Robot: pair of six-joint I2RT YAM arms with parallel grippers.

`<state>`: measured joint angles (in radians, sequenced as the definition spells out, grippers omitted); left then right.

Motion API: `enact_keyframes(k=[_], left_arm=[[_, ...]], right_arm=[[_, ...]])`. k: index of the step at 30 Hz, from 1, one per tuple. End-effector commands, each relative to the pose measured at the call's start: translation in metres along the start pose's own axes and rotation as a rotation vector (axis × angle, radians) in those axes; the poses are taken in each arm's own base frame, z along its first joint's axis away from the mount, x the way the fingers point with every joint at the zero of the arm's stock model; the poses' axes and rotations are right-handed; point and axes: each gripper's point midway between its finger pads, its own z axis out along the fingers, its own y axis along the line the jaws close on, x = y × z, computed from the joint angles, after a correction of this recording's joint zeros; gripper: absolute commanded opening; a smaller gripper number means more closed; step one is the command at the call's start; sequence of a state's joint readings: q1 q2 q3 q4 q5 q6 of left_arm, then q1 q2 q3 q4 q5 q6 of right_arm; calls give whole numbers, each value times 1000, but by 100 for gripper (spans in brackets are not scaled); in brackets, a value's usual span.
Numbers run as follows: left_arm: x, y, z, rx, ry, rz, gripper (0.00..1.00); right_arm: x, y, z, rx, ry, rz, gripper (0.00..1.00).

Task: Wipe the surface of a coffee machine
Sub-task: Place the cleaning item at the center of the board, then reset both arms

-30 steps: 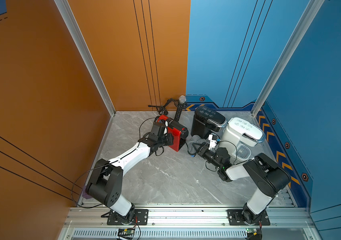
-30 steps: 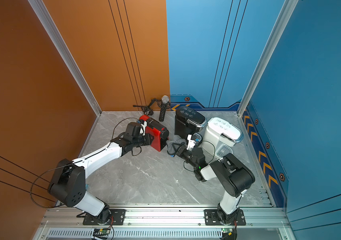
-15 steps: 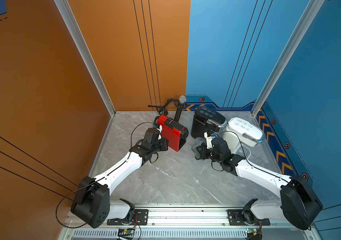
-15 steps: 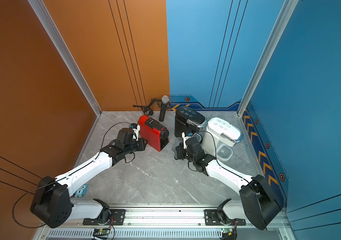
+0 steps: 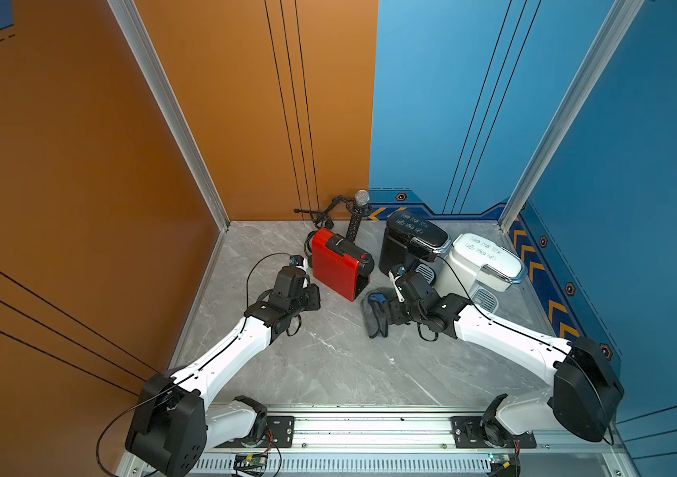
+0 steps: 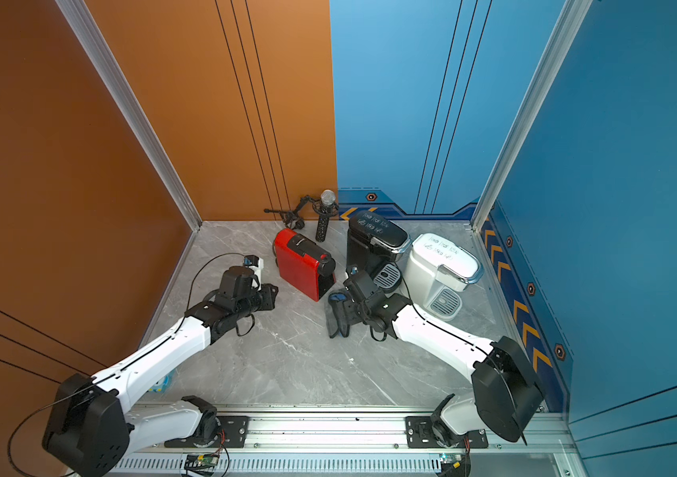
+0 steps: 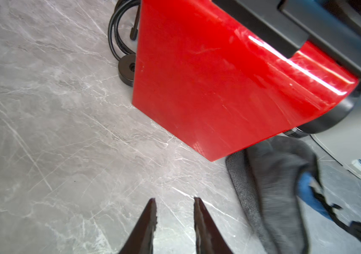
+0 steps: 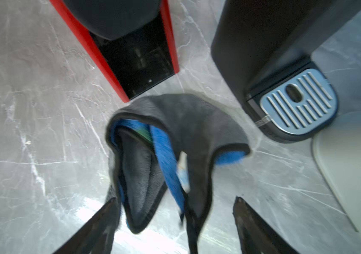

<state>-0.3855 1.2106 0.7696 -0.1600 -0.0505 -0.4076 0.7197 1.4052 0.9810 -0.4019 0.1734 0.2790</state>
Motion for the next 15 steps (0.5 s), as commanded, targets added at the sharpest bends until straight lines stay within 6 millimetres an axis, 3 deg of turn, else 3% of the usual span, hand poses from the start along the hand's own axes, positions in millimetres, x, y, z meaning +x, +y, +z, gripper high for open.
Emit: enact_keyframes(k=[1,2,6,11,15], left_arm=[[6,24,0,-68,9,-5,31],[5,27,0,-71,9,-15,31],[4,41,-5,-90,-6,-52,31],[5,65,-12,-157,-35,-101,37],[7,96,-22,-253,-77,-161,41]], right_arm=[[-6,-28,-29,113,-16,-49,83],[-10,-40,-35,127,-31,-20,84],[-19,-51,-57,79,-99,52,86],[-10,-81,-54,164,-134,121,86],[-1,-121,-54,341,-181,203,90]])
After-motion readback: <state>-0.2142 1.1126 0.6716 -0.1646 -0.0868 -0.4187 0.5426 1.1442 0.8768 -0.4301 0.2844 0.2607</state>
